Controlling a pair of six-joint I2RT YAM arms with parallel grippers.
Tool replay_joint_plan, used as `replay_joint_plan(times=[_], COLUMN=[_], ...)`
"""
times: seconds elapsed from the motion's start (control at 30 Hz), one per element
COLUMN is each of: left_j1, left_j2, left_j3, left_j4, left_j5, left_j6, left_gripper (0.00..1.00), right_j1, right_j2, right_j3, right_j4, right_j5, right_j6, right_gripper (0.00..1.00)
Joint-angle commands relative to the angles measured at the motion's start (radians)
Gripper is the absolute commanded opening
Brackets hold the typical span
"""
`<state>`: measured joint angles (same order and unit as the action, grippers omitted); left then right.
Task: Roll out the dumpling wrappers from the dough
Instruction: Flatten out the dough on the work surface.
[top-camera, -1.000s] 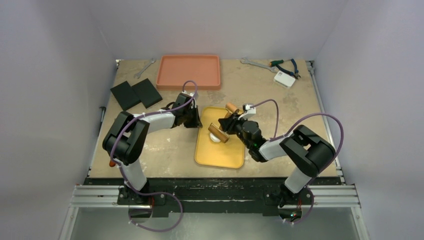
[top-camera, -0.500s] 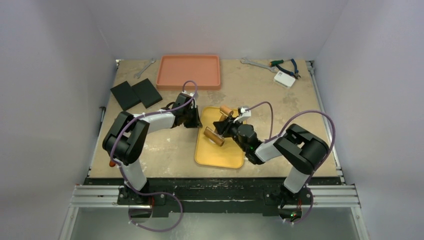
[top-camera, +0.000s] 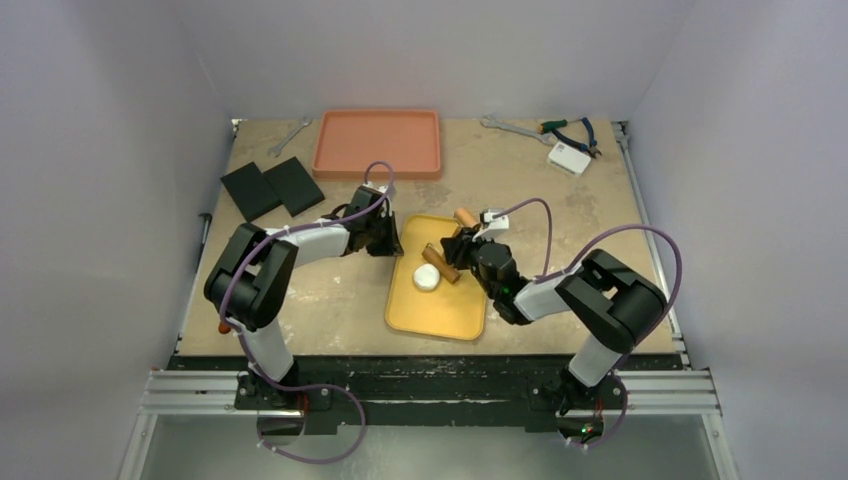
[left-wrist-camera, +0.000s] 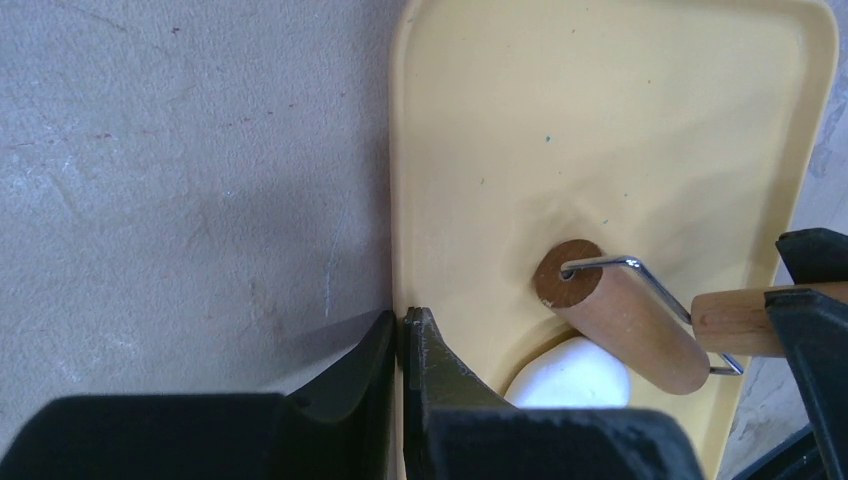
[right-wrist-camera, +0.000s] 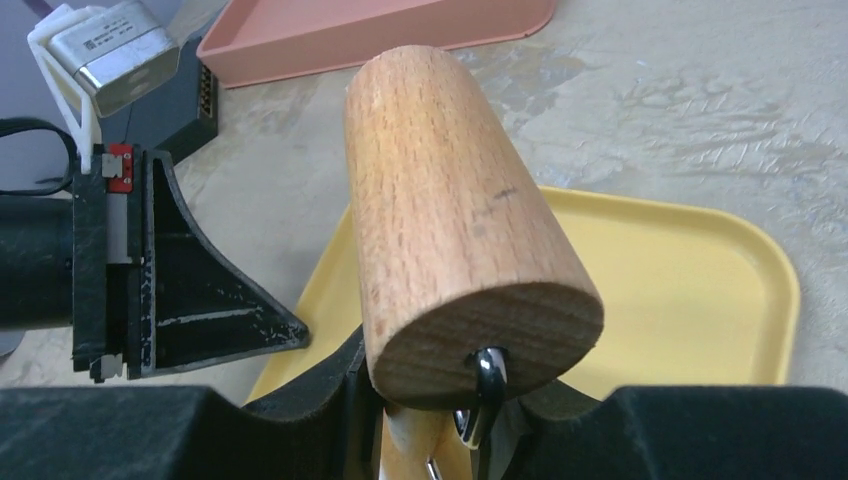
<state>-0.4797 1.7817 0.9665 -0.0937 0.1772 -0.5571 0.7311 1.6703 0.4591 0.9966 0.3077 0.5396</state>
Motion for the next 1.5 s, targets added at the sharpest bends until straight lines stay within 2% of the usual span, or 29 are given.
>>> replay_joint_plan(times=[0.0,0.17,0.27,0.4,0.53,0.73,0.83,1.0,1.27,1.47], left_j1=[0.001,0.001,0.001,0.001,0.001,0.001,0.001,0.001,0.002,0.003], left_j2=[-0.016,-0.01,-0.016,-0.018,-0.013,-0.019,-0.024,-0.025,-0.019,-0.028], left_j3=[-0.022,-0.02,-0.021,-0.025,-0.024,-0.025,-0.026,-0.025,-0.024,-0.025], left_j4=[-0.047,-0.047,-0.047,-0.045,-0.041,-0.042,-0.041,-0.041,-0.04,-0.043], left_j5=[-0.002,0.001,0.0,-0.002,0.004,0.002,0.0,0.002,0.007,0.0], left_j6=[0.016,0.014,0.015,0.015,0.01,0.012,0.013,0.013,0.013,0.018], left_gripper=[0.0,0.0,0.0,0.0,0.0,0.0,0.0,0.0,0.0,0.0], right_j1=[0.042,0.012,-0.013,-0.015,-0.015,-0.012,-0.012,-0.012,-0.004,-0.054], right_j2=[0.04,-0.056,-0.159,-0.269,-0.285,-0.157,-0.076,0.034,0.104,0.111], right_j3=[-0.045,0.016,0.031,0.056,0.054,0.046,0.017,-0.011,-0.041,-0.02], right_j4=[-0.171,-0.32,-0.336,-0.327,-0.27,-0.174,-0.062,-0.001,-0.055,-0.048], right_j5=[-0.007,0.089,0.087,-0.025,-0.132,-0.239,-0.301,-0.306,-0.282,-0.276], right_j6=[-0.003,-0.083,-0.1,-0.072,0.012,0.071,0.119,0.142,0.112,0.082], right_gripper=[0.0,0.0,0.0,0.0,0.0,0.0,0.0,0.0,0.0,0.0])
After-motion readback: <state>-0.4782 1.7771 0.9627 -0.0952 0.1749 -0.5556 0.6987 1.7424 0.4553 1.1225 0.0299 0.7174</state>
